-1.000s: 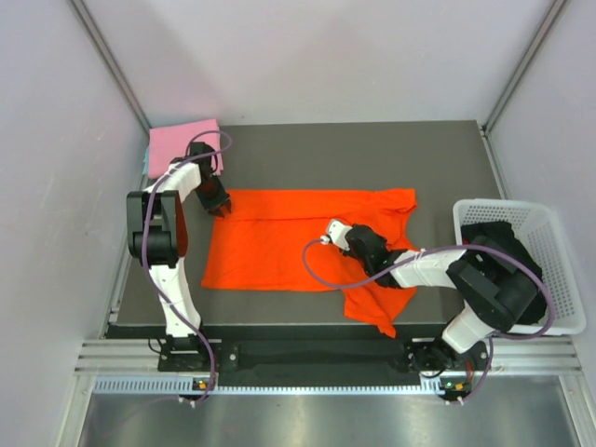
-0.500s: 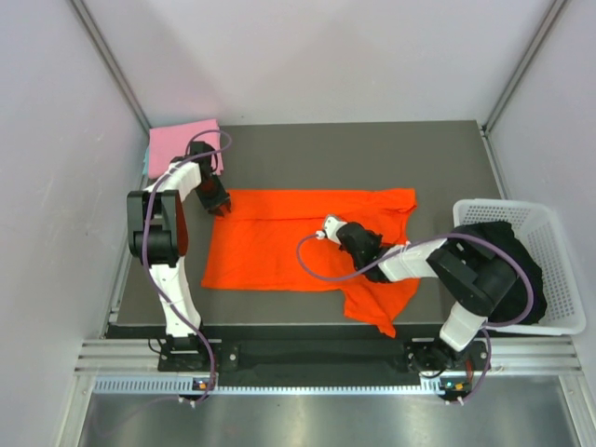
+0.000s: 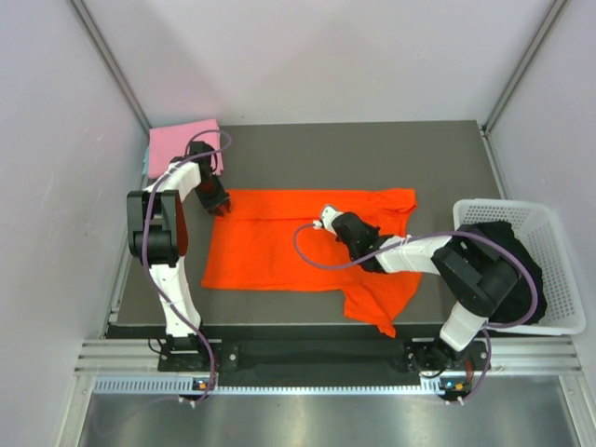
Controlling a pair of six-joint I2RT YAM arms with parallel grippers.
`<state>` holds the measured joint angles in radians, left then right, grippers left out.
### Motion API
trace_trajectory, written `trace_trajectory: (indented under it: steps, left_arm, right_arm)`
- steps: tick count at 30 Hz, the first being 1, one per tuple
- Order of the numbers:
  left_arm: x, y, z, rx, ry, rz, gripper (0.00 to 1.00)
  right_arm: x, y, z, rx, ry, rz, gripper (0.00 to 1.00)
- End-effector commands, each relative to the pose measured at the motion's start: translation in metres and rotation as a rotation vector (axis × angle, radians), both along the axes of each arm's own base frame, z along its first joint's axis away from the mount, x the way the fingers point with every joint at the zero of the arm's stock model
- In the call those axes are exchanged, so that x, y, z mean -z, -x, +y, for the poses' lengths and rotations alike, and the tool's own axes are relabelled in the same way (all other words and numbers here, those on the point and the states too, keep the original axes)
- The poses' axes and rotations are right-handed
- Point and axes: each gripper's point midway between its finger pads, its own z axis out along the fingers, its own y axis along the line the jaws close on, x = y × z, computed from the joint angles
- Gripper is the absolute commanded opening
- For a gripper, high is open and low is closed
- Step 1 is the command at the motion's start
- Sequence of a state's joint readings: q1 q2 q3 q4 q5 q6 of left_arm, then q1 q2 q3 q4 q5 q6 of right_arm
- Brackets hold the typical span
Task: Fold and stack the t-shirts
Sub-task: Fold the tshirt
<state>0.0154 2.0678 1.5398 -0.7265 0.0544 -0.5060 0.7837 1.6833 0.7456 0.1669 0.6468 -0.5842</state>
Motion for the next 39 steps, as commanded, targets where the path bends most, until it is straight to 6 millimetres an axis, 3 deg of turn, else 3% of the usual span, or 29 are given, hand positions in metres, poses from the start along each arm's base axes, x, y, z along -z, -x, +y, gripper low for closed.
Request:
trace_trajectory:
  steps: [1, 11, 20, 26, 35, 39]
  left_arm:
    - [-0.004, -0.004, 0.011, -0.020, -0.029, -0.010, 0.31]
    - [-0.001, -0.004, 0.014, -0.028, -0.029, -0.002, 0.31]
    - [0.002, -0.004, 0.014, -0.029, -0.024, 0.002, 0.31]
    - [0.007, -0.004, 0.015, -0.033, -0.025, 0.010, 0.31]
    - [0.008, -0.003, 0.019, -0.037, -0.043, 0.017, 0.30]
    - [0.002, -0.002, 0.027, -0.035, -0.088, 0.016, 0.30]
  right_arm:
    - [-0.016, -0.015, 0.007, 0.060, -0.053, -0.025, 0.03]
    - [-0.026, -0.034, 0.010, 0.120, -0.138, 0.040, 0.00]
    - [-0.046, -0.005, 0.026, 0.136, -0.384, 0.239, 0.00]
    - [-0.068, -0.009, 0.017, 0.184, -0.511, 0.221, 0.00]
    - [-0.046, -0.019, 0.013, 0.256, -0.647, 0.354, 0.01]
    - [-0.051, -0.036, 0.012, 0.315, -0.650, 0.325, 0.15]
